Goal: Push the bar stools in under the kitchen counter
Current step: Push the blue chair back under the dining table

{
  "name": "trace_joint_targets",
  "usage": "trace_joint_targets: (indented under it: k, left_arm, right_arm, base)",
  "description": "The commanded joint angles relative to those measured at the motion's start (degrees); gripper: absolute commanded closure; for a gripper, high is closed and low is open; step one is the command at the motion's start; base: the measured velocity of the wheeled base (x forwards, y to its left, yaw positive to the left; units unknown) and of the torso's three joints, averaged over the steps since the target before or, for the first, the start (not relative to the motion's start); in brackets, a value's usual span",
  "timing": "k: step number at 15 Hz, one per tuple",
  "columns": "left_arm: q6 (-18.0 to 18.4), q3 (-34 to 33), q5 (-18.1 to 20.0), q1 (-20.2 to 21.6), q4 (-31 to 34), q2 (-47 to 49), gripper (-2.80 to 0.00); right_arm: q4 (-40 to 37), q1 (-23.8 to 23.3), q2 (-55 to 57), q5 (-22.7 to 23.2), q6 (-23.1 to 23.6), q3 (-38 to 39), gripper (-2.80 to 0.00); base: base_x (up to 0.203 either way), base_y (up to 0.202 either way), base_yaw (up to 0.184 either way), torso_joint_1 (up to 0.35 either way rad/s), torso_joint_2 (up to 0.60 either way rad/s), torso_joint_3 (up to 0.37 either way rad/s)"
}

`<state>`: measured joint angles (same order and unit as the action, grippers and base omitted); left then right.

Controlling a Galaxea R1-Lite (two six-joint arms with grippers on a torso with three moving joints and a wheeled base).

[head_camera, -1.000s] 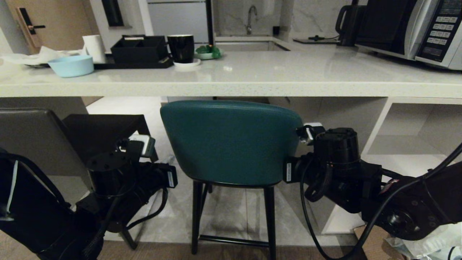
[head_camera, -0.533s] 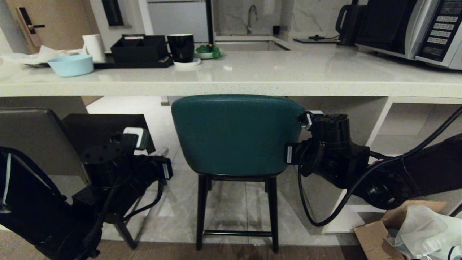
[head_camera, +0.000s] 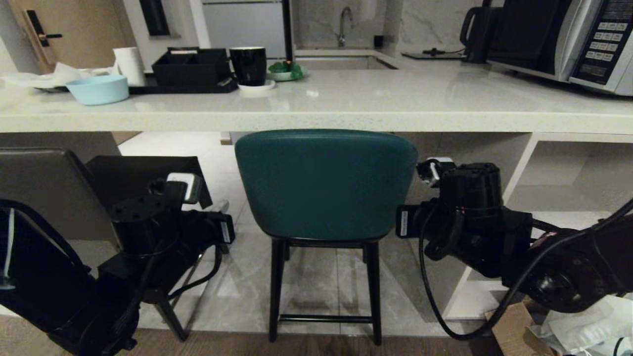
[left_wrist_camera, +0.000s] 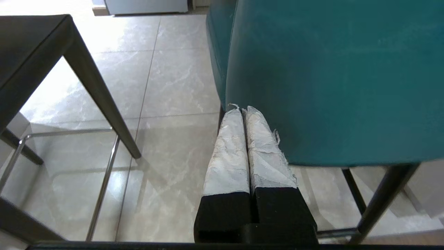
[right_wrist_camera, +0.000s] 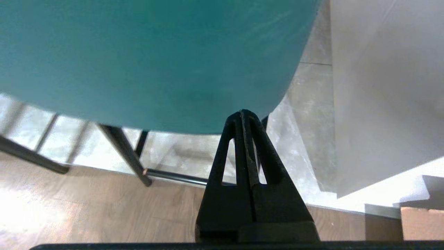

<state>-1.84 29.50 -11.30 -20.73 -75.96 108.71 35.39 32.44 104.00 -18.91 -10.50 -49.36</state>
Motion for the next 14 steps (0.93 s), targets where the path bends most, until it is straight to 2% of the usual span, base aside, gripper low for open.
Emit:
trace_joint_targets:
  k: [1,6,9,10,14]
  left_arm:
    - [-0.1,3.7,-0.1,-0.2,-0.4,4.4,0.00]
    - [-0.1,9.0,-0.1,0.4,-0.6,12.6,0.00]
    - [-0.2,9.7,-0.2,1.7,-0.6,12.8,0.00]
    - [-0.3,8.1,-0.2,1.8,-0.6,10.2,0.00]
    - [-1.1,-1.2,-0.7,1.1,2.4,-10.6,0.00]
  right_arm:
    - [0.0,2.1,-4.1,-0.2,-0.3,3.3,0.00]
    - [-0.1,2.4,-7.3,-0.2,-1.6,4.7,0.00]
    - [-0.2,1.9,-8.9,-0.2,-1.6,5.6,0.00]
    - [-0.7,1.7,-10.7,-0.2,-1.6,6.1,0.00]
    - [-4.1,0.5,-22.2,-0.3,-1.5,10.2,0.00]
  base:
    - [0.000,0.000,0.000,0.000,0.00,0.000]
    - [0.000,0.000,0.000,0.000,0.00,0.000]
    - [0.000,0.000,0.000,0.000,0.00,0.000]
    - [0.000,0.000,0.000,0.000,0.00,0.000]
    - [0.000,0.000,0.000,0.000,0.00,0.000]
